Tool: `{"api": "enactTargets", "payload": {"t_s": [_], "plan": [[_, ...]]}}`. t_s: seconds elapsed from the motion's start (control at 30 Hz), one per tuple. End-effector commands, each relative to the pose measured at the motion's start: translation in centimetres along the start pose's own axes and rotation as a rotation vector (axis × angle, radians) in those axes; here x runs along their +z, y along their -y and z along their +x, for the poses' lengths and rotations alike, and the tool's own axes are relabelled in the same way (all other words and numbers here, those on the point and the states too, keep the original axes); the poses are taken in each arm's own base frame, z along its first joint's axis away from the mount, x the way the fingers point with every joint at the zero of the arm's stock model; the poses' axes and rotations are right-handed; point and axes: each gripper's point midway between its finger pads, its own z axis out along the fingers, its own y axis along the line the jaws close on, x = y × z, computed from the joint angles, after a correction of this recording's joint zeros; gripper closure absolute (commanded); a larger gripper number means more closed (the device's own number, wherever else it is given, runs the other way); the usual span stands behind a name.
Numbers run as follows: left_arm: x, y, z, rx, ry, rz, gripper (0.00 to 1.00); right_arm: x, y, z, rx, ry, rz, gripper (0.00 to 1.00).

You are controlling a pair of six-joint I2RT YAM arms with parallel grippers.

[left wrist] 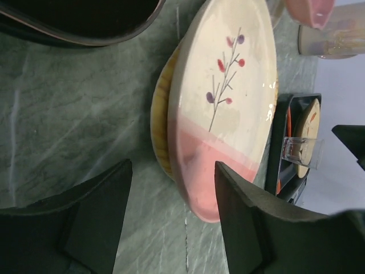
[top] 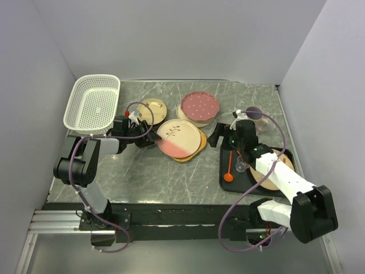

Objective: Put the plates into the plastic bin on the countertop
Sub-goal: Pick up the plate at the center of the board.

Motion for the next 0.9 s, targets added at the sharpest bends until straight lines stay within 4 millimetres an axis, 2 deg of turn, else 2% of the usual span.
{"api": "enactTargets", "payload": {"t_s": [0.0, 0.1, 0.2, 0.23, 0.3, 0.33, 0.43, 0.87], "plan": [[1.1, 1.3, -0.7, 0.033, 0.022, 0.047, 0.37, -0.2, -1.0, -1.7, -0.015, 0.071, -0.028, 0.0], [2.1, 1.6, -0.4, 0.041, 0.009, 0.041, 0.42, -0.4, -1.0, -1.8, -0.015, 0.077, -0.029, 0.0], [2.8, 1.9, 0.0, 0.044, -0.006, 0.039, 0.54, -0.4, -1.0, -1.7, -0.014, 0.074, -0.031, 0.0], [2.9, 1.8, 0.0, 0.05, -0.009, 0.036, 0.63, -0.4, -1.0, -1.7, -0.014, 0.073, -0.031, 0.0], [3.0, 1.7, 0.1, 0.048, -0.013, 0.024, 0.73, -0.5, -1.0, -1.8, -0.015, 0.077, -0.029, 0.0], [3.0, 1.7, 0.2, 0.054, -0.014, 0.021, 0.83, -0.5, -0.9, -1.7, -0.015, 0.075, -0.026, 0.0], [2.5, 2.0, 0.1, 0.058, -0.007, 0.014, 0.99, -0.6, -0.9, -1.7, -0.015, 0.081, -0.025, 0.0], [0.0, 3.0, -0.7, 0.102, 0.056, -0.025, 0.99, -0.2, -1.3, -1.2, -0.012, 0.059, -0.047, 0.0]]}}
